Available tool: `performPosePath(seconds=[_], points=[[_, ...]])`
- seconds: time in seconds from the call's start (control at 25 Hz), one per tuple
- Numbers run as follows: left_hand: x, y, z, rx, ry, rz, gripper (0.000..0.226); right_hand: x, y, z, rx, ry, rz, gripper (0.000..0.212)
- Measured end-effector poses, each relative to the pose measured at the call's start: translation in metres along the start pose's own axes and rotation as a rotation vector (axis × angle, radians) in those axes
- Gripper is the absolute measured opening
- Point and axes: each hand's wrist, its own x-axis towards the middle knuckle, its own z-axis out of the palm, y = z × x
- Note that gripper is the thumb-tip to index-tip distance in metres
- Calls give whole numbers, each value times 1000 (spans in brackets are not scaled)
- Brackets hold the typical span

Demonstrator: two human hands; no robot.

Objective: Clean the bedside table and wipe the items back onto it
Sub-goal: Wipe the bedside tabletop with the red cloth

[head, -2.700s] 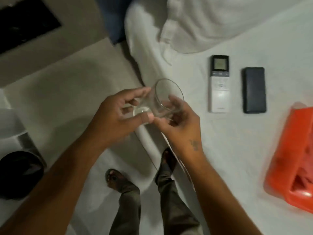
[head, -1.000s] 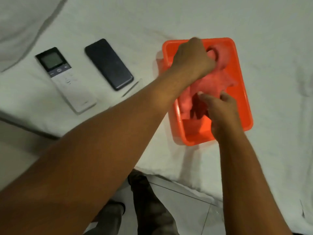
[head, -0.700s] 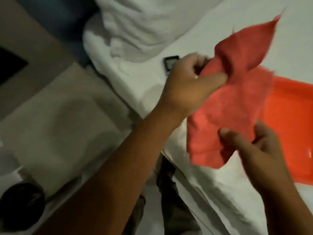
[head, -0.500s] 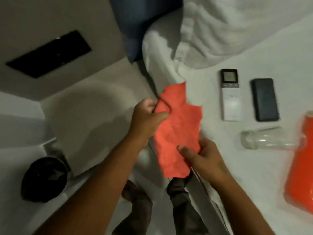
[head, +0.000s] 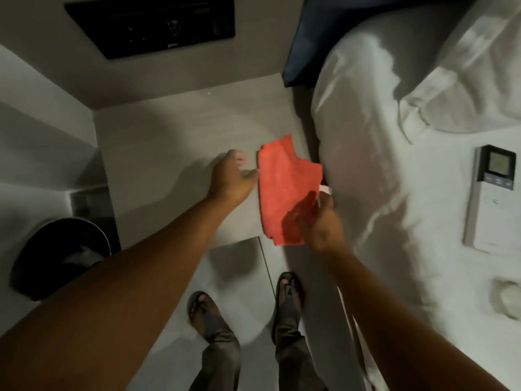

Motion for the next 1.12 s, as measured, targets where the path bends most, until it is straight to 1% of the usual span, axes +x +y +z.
performPosePath(seconds=[0.08,0.12,0.16,0.2,0.28,0.32,0.4,0.44,0.52,0.6,0.64,0.68,0.76,0.8,0.84,0.88,0.92,0.96,1.0,1.04,1.08,1.12], points=[[-1,-46,-44,403,170,161,49,9,-2,8,-170,83,-217,58],[-2,-71,-70,566,221,185,55,15,-4,16,-254,101,-355,58],[-3,-95,-94,684,232,187,61,23,-8,26,-362,90,-465,60],[-4,-114,-112,780,209,190,66,31,-11,35,-460,75,-545,62],[-6,-141,-129,907,142,213,71,39,-11,55,-567,40,-587,66],[-4,-151,-131,927,149,221,70,47,-9,65,-605,42,-597,67],[-1,-160,-129,947,165,249,68,76,-21,68,-629,113,-636,65],[1,-161,-129,960,156,260,68,102,-38,68,-640,151,-657,65],[3,-165,-132,982,141,283,68,160,-93,70,-677,181,-657,64],[4,-168,-135,995,145,295,69,188,-146,84,-735,129,-697,67],[5,-166,-135,992,142,291,69,184,-152,99,-751,92,-763,68],[3,-164,-135,980,139,284,69,162,-141,111,-752,52,-865,67],[1,-162,-135,977,142,282,70,95,-78,116,-816,-93,-1062,63],[0,-162,-135,988,142,285,70,70,-44,104,-850,-136,-1094,63],[2,-161,-135,990,148,286,70,65,-27,88,-845,-99,-1074,63],[3,-163,-135,990,161,273,70,79,-25,78,-797,-30,-1004,64],[3,-163,-135,994,159,266,71,102,-39,74,-746,72,-860,64],[3,-163,-133,998,149,266,71,127,-67,75,-706,162,-728,64],[3,-163,-132,998,150,268,71,147,-102,85,-685,202,-669,65],[3,-164,-132,999,157,273,70,155,-130,102,-688,155,-667,65],[3,-166,-134,998,159,278,70,148,-146,125,-695,110,-726,64],[3,-166,-135,995,157,281,70,126,-146,145,-696,57,-803,64]])
